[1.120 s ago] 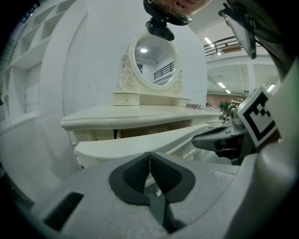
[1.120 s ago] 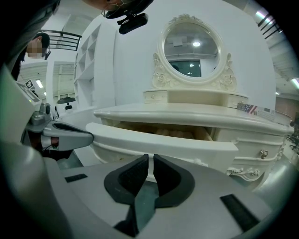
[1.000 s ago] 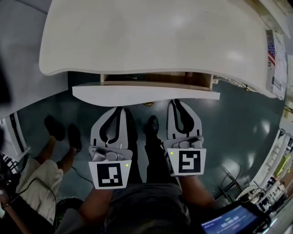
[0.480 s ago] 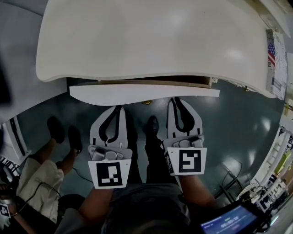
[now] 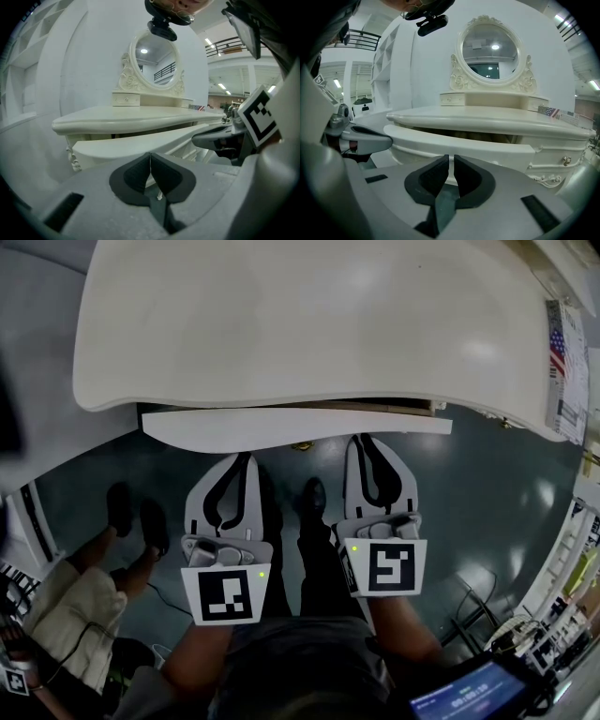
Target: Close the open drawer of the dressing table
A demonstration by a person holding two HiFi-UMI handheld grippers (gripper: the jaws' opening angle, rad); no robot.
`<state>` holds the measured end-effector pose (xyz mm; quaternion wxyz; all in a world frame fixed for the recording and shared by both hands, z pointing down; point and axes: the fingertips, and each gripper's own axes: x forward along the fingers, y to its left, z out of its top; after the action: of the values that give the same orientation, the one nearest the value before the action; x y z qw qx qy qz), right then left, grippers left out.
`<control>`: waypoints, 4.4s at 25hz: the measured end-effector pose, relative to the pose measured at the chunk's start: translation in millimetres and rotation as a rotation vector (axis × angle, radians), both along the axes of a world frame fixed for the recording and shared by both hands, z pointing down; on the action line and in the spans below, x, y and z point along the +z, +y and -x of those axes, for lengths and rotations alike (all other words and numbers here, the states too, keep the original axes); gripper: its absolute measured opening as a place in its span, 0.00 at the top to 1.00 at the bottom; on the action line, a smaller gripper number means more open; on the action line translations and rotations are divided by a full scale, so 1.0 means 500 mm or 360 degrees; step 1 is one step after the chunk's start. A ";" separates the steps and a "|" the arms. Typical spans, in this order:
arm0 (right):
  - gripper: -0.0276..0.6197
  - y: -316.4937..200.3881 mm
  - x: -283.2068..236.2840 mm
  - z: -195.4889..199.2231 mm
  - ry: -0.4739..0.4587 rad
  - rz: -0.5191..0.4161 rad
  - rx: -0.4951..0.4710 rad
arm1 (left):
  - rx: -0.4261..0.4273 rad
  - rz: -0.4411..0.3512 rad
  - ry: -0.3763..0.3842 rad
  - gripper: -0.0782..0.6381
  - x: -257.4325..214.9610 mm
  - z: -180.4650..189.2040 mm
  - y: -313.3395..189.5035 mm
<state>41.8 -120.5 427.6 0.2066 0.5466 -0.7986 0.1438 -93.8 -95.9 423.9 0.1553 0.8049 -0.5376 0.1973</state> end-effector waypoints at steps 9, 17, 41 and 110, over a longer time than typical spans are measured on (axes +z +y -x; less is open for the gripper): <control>0.93 -0.016 0.002 -0.008 0.0025 0.0007 0.0020 | 0.0002 -0.0008 0.0005 0.87 0.003 -0.001 -0.018; 0.93 -0.029 -0.004 -0.004 0.0018 -0.0024 0.0015 | 0.0006 -0.0018 0.0009 0.87 0.002 -0.001 -0.027; 0.93 -0.082 -0.010 0.008 0.0019 -0.0063 0.0010 | -0.0002 -0.0051 0.0004 0.87 0.000 0.009 -0.074; 0.93 0.197 -0.625 0.043 -0.0160 -0.0805 -0.0258 | -0.0177 -0.0833 -0.0059 0.87 -0.616 -0.019 0.174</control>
<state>20.5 -22.1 114.9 0.0343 0.5074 -0.8595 -0.0504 -84.2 -8.9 115.9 -0.0575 0.7831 -0.6165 0.0572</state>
